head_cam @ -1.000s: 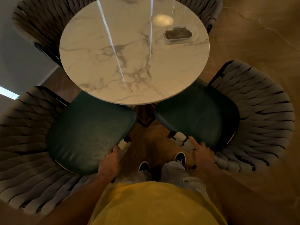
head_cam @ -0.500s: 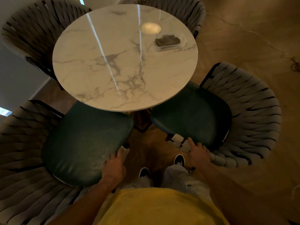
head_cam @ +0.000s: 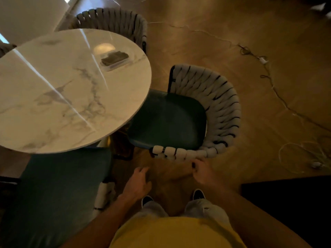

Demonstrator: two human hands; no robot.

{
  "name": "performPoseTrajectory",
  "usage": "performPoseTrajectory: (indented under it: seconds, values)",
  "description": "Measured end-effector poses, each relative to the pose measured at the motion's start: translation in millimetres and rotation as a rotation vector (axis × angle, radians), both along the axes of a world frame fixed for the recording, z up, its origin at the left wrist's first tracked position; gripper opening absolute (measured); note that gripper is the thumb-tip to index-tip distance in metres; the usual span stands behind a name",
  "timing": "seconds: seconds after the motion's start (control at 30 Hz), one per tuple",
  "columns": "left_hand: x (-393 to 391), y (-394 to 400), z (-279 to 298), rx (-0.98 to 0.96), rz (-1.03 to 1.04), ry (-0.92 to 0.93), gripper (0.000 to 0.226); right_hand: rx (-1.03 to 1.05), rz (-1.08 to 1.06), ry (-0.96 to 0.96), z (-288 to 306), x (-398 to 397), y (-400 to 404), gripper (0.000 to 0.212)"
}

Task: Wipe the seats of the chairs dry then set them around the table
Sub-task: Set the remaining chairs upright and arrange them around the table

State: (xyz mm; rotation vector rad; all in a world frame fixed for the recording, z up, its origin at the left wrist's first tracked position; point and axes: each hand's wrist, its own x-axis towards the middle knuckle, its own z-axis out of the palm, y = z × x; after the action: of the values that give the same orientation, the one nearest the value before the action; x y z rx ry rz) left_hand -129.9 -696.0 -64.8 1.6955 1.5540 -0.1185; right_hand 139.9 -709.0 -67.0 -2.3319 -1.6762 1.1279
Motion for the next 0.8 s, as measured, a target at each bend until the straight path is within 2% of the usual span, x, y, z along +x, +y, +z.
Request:
performPoseTrajectory:
  seconds: [0.1,0.2,0.47,0.63,0.8]
  values:
    - [31.9,2.3,3.4,-0.002,-0.101,-0.031,0.061,-0.067,-0.155,0.026,0.3,33.6,-25.4,0.035]
    - [69.9,4.0,6.2,-0.025,-0.181,-0.051,0.054,-0.164,-0.224,0.048,-1.5,74.8,-53.0,0.027]
    - [190.8,-7.3,16.3,0.015,-0.301,-0.093,0.047,-0.136,-0.360,0.140,-0.6,188.9,-104.8,0.033]
    - [265.5,-11.8,24.0,0.000,-0.255,-0.125,0.040,-0.160,-0.381,0.147,-1.5,260.1,-105.6,0.038]
    - [308.6,-10.3,29.3,0.000,-0.164,-0.147,0.041,-0.189,-0.393,0.169,9.7,305.8,-78.3,0.038]
